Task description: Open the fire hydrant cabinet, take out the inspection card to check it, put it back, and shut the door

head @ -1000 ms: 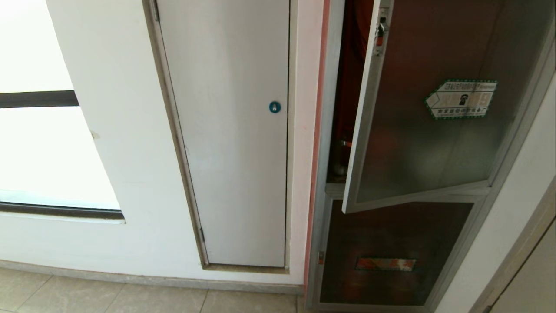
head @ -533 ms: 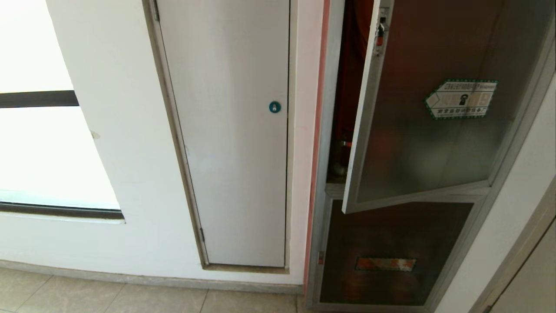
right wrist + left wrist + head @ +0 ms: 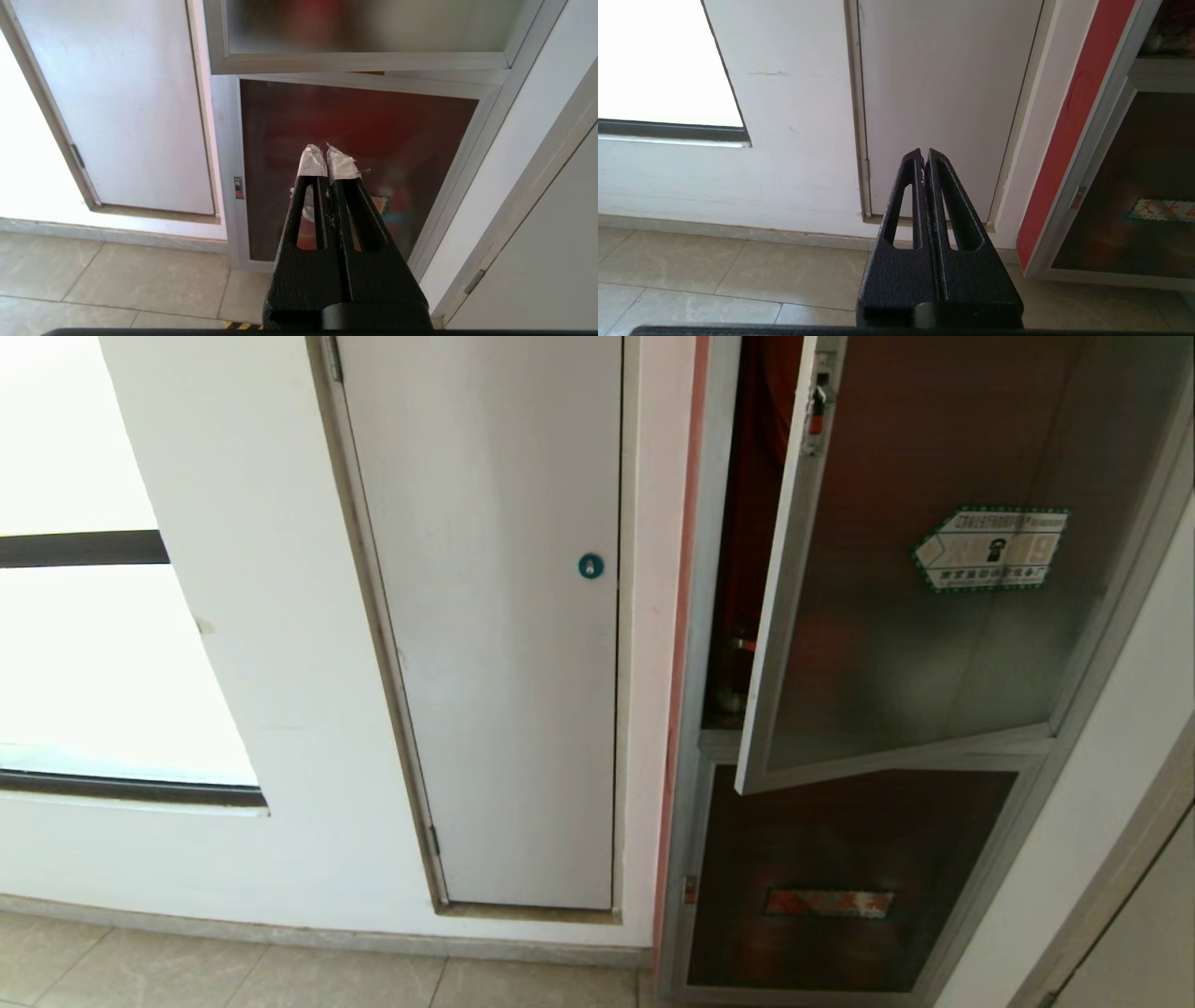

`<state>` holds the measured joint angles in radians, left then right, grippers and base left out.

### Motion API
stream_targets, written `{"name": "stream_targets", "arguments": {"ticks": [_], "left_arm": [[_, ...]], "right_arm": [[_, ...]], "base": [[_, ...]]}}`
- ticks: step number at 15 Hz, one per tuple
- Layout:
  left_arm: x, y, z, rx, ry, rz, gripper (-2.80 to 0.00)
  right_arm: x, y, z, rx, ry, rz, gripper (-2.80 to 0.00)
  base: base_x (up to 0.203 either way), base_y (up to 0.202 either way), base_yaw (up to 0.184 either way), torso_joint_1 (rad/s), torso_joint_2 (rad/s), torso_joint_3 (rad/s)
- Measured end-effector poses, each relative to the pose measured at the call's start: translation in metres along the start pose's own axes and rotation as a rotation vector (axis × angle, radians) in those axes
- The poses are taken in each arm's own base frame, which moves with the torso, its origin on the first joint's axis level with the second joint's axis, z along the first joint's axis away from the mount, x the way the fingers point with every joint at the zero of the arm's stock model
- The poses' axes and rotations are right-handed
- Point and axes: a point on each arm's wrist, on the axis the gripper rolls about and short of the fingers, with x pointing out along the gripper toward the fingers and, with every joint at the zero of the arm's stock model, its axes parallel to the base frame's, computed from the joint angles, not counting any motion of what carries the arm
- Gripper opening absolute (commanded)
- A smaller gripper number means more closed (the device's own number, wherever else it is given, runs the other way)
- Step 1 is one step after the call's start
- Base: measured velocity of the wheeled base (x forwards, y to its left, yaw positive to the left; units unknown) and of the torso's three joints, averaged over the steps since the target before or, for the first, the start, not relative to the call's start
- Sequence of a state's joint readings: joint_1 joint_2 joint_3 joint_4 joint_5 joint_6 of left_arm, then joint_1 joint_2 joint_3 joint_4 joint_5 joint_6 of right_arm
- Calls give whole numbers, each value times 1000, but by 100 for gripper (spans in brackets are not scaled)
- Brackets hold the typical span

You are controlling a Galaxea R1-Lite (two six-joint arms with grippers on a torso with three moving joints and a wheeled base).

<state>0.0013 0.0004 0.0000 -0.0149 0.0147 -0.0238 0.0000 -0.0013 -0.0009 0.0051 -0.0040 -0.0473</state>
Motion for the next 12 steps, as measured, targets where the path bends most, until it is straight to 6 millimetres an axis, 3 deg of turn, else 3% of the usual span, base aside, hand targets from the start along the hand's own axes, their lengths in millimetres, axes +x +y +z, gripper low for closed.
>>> {"name": "stream_targets", "arguments": {"ticks": [12], "left_arm": [[0, 0, 0, 0, 0, 0, -280]], "right_arm": [[0, 0, 0, 30, 1, -4, -280]], "base": [[0, 0, 0, 0, 0, 0]]}}
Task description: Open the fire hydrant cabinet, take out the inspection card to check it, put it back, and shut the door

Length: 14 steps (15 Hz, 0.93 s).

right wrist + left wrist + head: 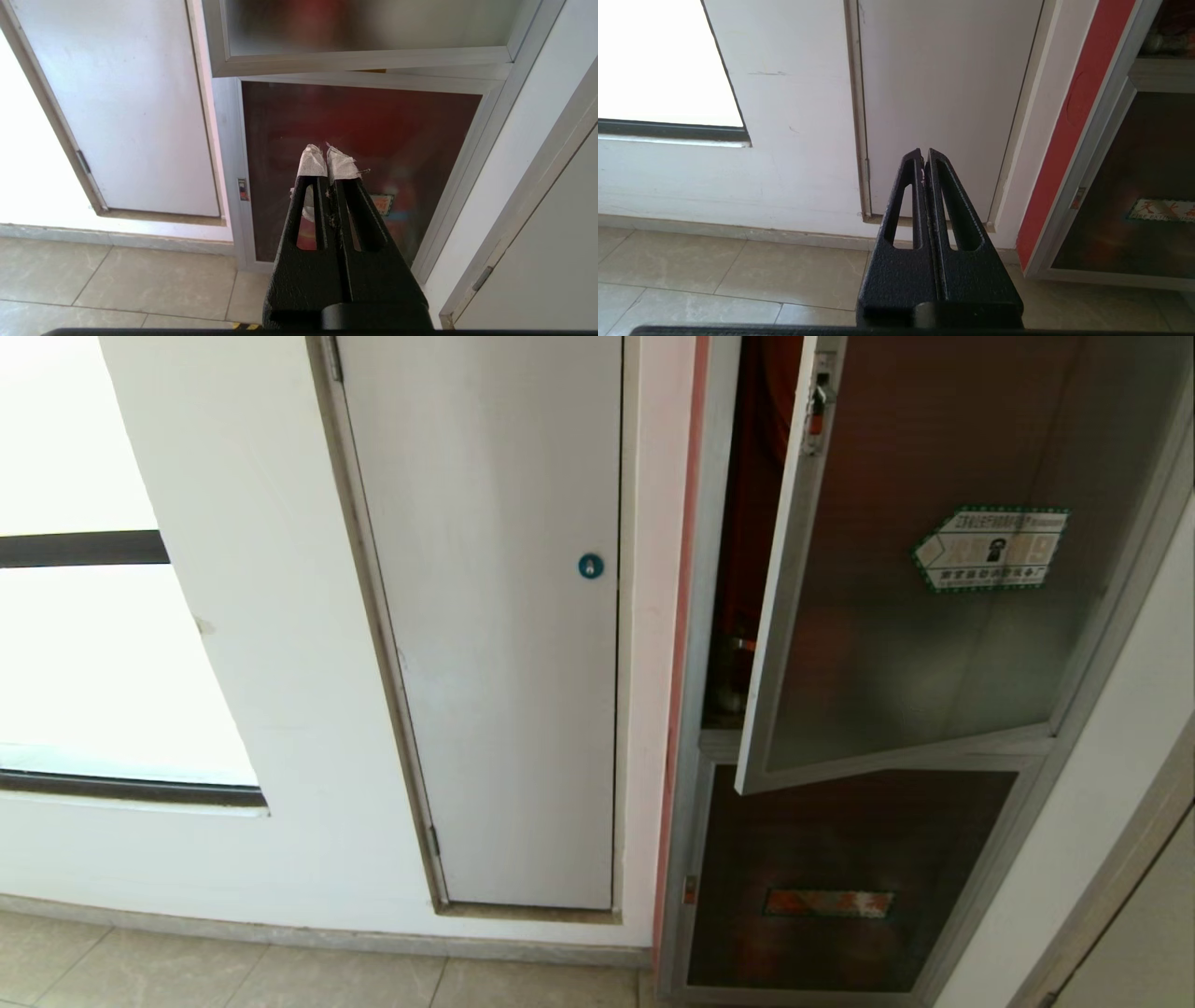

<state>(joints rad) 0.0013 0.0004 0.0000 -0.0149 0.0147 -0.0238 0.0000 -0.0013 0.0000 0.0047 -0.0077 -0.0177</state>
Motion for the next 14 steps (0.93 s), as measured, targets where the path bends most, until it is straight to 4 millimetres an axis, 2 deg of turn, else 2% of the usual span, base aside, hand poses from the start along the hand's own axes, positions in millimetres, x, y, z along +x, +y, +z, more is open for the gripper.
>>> {"name": "stream_targets", "arguments": {"ticks": [14], "left_arm": [[0, 0, 0, 0, 0, 1, -280]], "right_arm": [[0, 0, 0, 0, 0, 0, -280]], "base": [[0, 0, 0, 0, 0, 0]]}}
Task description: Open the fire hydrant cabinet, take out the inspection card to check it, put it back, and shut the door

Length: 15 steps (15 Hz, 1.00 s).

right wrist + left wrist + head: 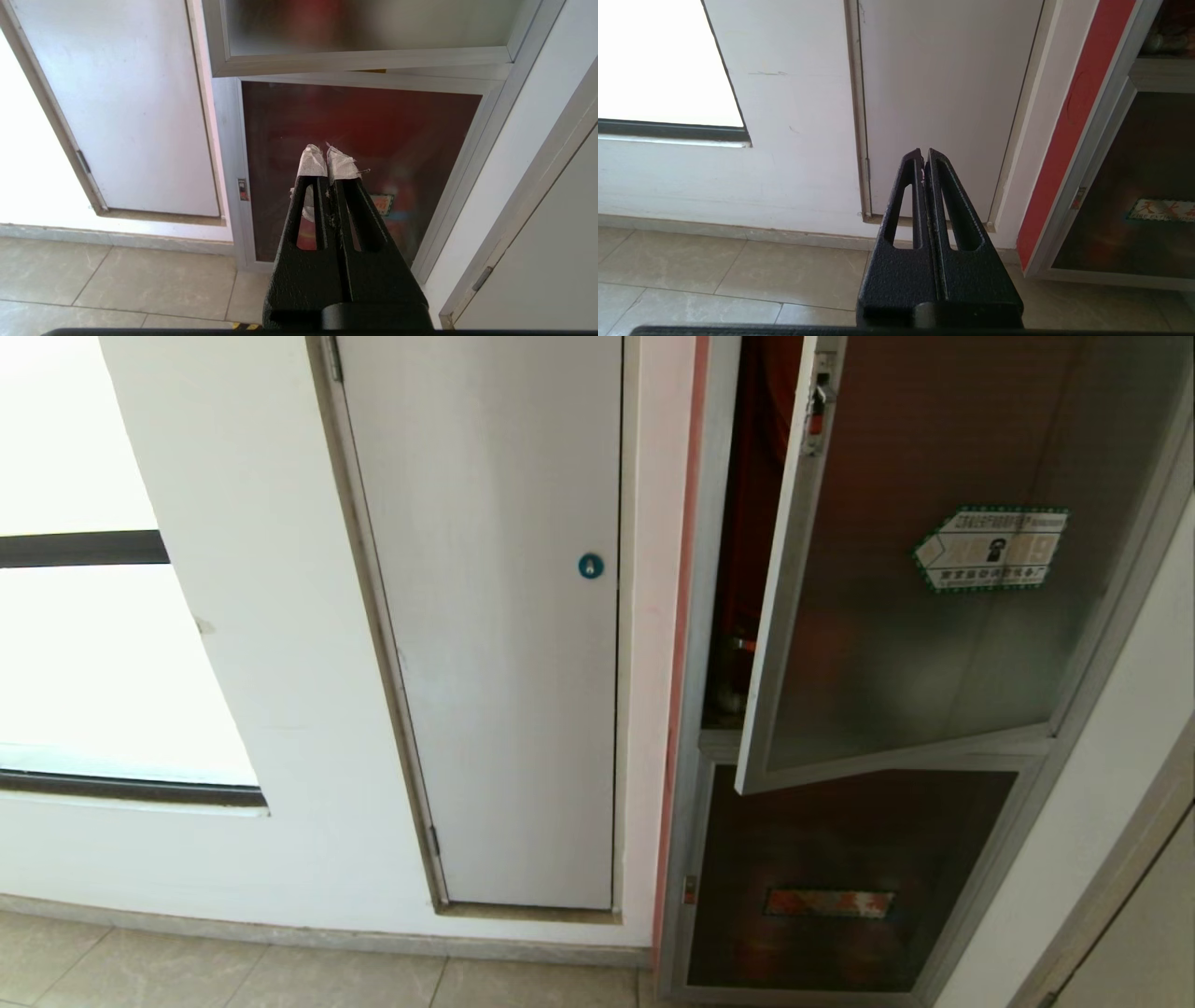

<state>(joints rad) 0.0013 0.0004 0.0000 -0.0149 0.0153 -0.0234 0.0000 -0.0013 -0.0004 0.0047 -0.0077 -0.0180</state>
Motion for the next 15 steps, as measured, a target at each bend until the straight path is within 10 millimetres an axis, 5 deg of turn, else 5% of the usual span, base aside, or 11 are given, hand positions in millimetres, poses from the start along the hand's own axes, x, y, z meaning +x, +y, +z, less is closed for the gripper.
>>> {"name": "stream_targets", "arguments": {"ticks": [4, 15], "left_arm": [[0, 0, 0, 1, 0, 0, -280], [0, 0, 0, 1, 0, 0, -280]], "right_arm": [[0, 0, 0, 0, 0, 0, -280], [0, 0, 0, 0, 0, 0, -280]], "base": [[17, 0, 0, 1, -1, 1], [193, 0, -1, 3, 1, 3]]}}
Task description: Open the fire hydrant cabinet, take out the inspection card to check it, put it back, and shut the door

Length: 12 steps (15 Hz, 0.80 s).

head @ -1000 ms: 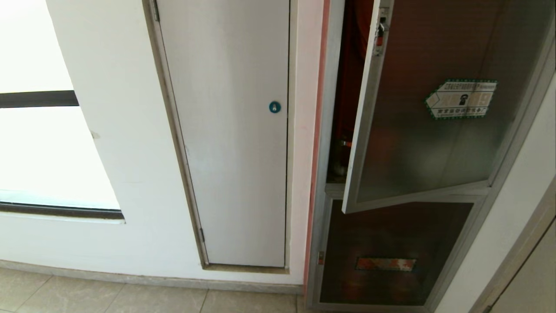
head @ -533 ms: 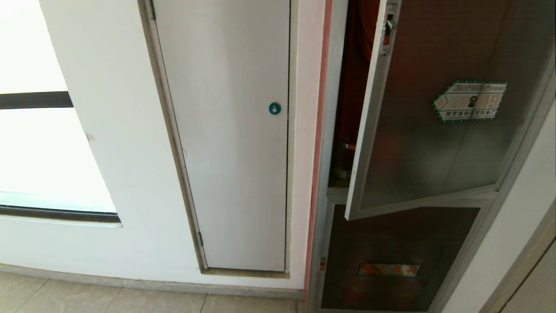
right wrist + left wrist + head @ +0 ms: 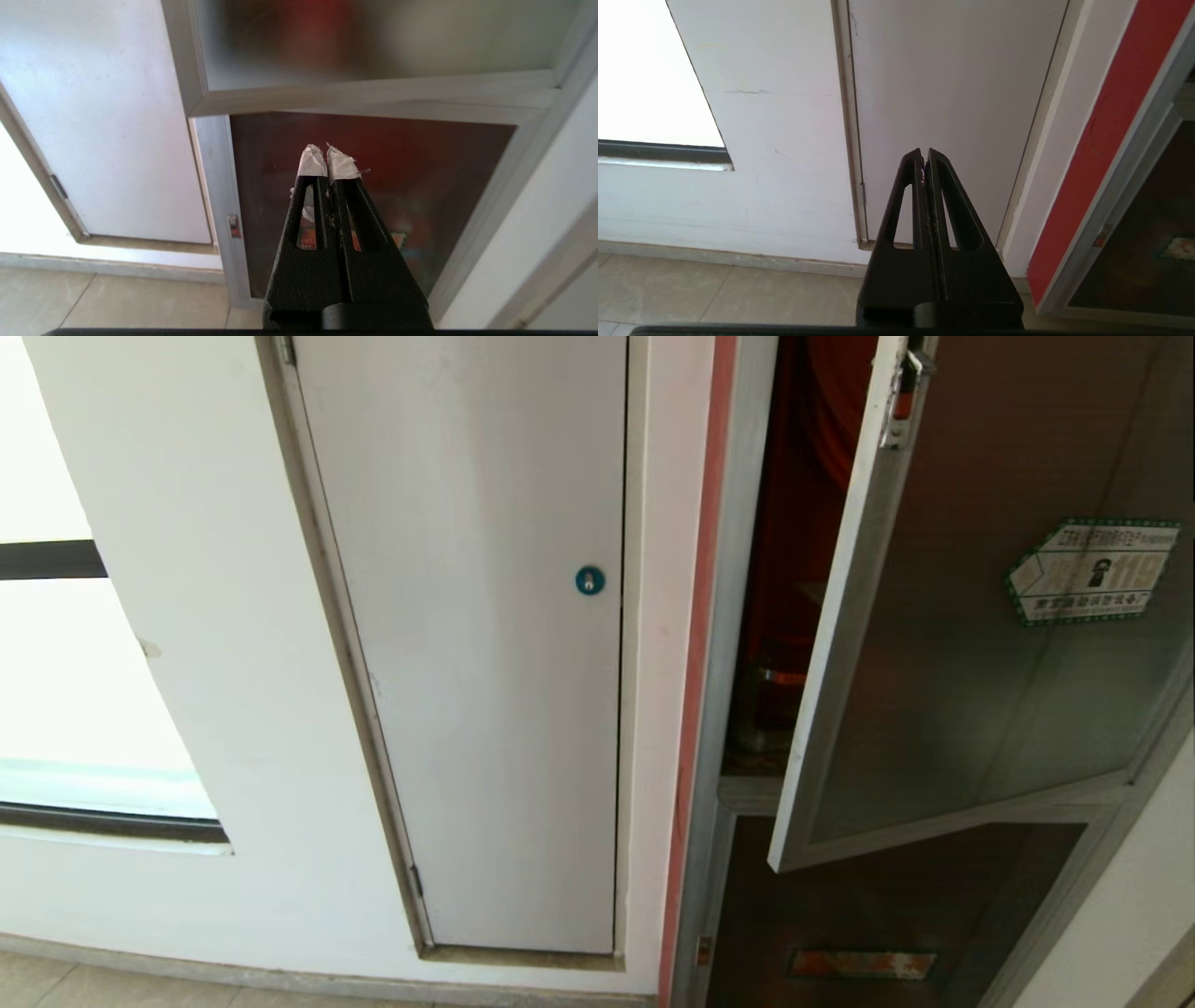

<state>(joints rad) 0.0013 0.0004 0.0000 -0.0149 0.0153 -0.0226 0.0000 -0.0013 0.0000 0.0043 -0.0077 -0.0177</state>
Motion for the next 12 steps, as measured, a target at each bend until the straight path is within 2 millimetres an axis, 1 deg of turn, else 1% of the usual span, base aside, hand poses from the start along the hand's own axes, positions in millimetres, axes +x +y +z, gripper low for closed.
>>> {"name": "stream_targets", "arguments": {"ticks": [12], "left_arm": [[0, 0, 0, 0, -1, 1, -280]], "right_arm": [[0, 0, 0, 0, 0, 0, -280]], "base": [[196, 0, -1, 2, 2, 3]]}}
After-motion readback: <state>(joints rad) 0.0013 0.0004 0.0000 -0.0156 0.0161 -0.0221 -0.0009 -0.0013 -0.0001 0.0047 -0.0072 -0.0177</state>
